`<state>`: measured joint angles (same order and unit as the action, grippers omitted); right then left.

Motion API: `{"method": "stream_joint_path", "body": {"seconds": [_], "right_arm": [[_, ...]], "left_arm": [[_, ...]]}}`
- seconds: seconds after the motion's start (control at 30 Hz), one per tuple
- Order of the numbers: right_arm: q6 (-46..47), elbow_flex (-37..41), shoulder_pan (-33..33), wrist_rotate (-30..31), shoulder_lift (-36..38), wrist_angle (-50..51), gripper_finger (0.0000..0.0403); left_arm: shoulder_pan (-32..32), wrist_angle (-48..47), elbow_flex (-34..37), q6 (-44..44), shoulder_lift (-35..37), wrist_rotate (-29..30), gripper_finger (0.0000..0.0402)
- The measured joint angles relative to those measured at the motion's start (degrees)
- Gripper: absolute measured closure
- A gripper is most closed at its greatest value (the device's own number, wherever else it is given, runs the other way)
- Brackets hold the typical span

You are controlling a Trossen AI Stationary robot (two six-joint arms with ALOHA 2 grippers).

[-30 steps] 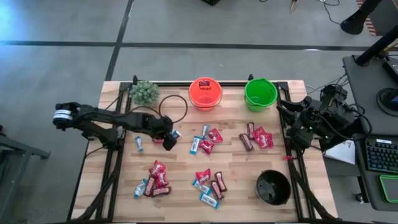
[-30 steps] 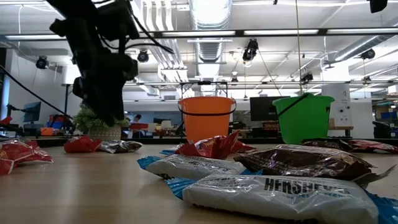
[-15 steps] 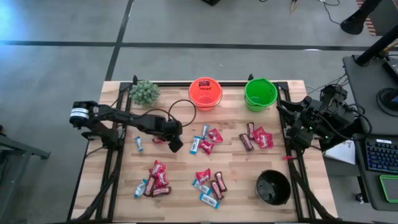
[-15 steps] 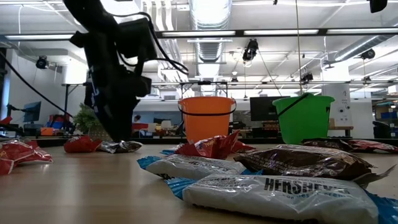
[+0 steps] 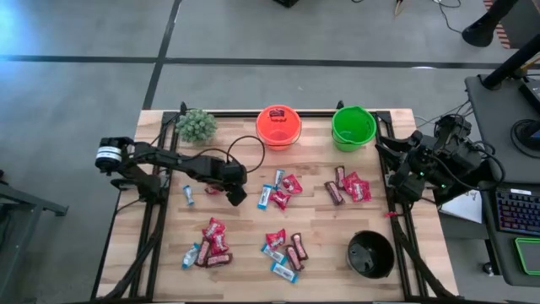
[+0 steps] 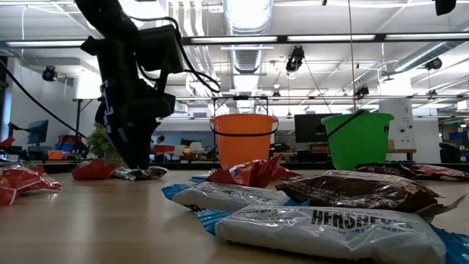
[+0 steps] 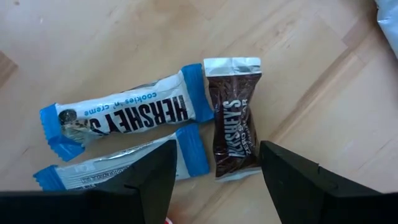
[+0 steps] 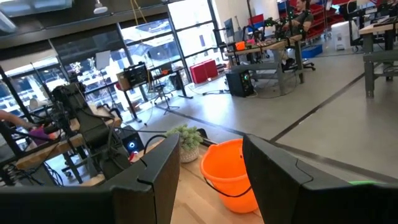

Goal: Organize candy in baskets
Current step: Put the black chocolate into the green bucket

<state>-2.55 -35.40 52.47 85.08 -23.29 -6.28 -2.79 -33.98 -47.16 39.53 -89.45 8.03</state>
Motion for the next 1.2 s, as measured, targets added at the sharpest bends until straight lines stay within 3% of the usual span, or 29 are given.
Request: {"method": "stream_joint_path", "body": {"seconds": [0.83,1.2], "right_arm": [[0.0,0.0,0.0,0.0,0.0,0.0,0.0236],[0.0,0.0,0.0,0.0,0.0,0.0,0.0236]], "left_arm": [[0.0,1.9,0.1,0.6,-0.3,-0.7,0.0191],[0.0,2.5,0.1,0.5,-0.3,-1.6,0.0218]]}}
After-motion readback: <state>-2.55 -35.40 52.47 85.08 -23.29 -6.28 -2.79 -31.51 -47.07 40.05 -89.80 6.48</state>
